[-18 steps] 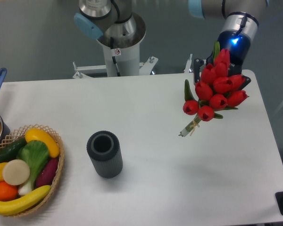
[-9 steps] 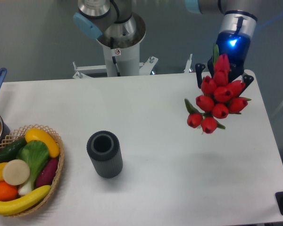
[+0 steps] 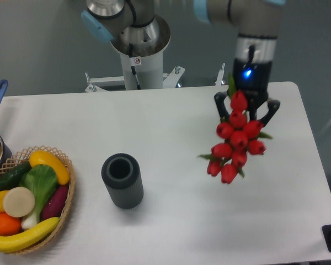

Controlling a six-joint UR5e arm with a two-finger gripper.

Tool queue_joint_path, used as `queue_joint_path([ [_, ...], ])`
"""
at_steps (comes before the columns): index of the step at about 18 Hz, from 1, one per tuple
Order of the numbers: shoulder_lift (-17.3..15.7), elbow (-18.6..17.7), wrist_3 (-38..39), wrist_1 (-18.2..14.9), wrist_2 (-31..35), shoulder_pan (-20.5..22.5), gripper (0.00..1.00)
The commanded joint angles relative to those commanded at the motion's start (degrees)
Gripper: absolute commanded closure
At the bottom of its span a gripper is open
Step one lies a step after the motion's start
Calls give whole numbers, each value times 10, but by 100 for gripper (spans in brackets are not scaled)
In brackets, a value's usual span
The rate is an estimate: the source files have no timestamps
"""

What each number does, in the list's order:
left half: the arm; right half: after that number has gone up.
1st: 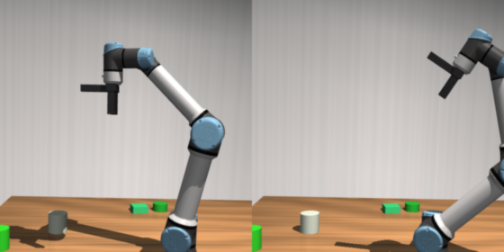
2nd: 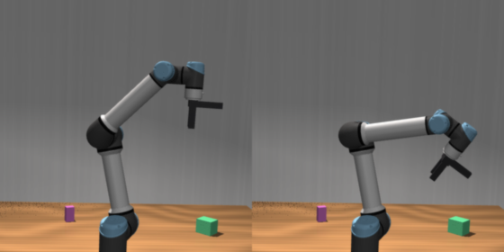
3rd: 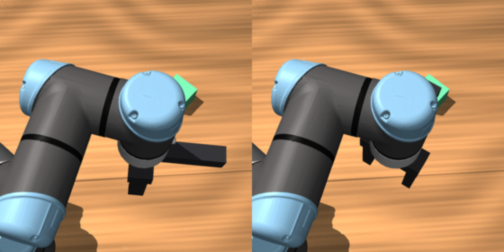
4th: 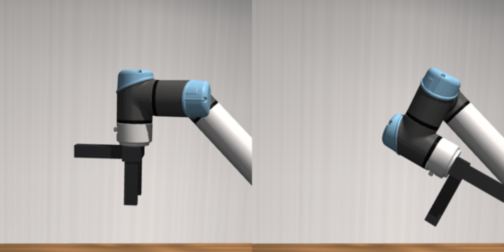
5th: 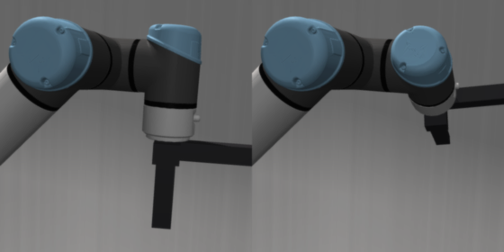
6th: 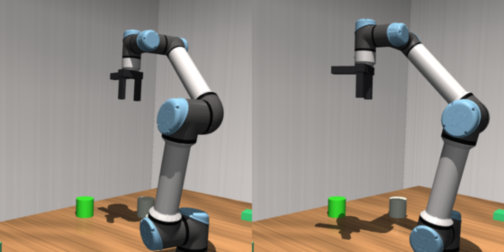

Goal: Place the flowers on the table
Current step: 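Lower the held red tulip bouquet toward the table surface, then swing the bouquet down and lay the tulip heads on the table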

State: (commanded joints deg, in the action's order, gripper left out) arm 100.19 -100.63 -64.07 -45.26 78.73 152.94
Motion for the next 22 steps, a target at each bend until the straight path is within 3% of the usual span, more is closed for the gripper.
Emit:
queue_joint_path([
  [9, 99, 6, -25, 1, 181, -54, 60],
  [15, 163, 29, -24, 1, 190, -68, 60],
  [20, 179, 32, -24, 1, 190, -73, 59],
  [21, 180, 32, -24, 1, 190, -73, 56],
  [22, 181, 32, -25, 2, 190, -73, 40],
])
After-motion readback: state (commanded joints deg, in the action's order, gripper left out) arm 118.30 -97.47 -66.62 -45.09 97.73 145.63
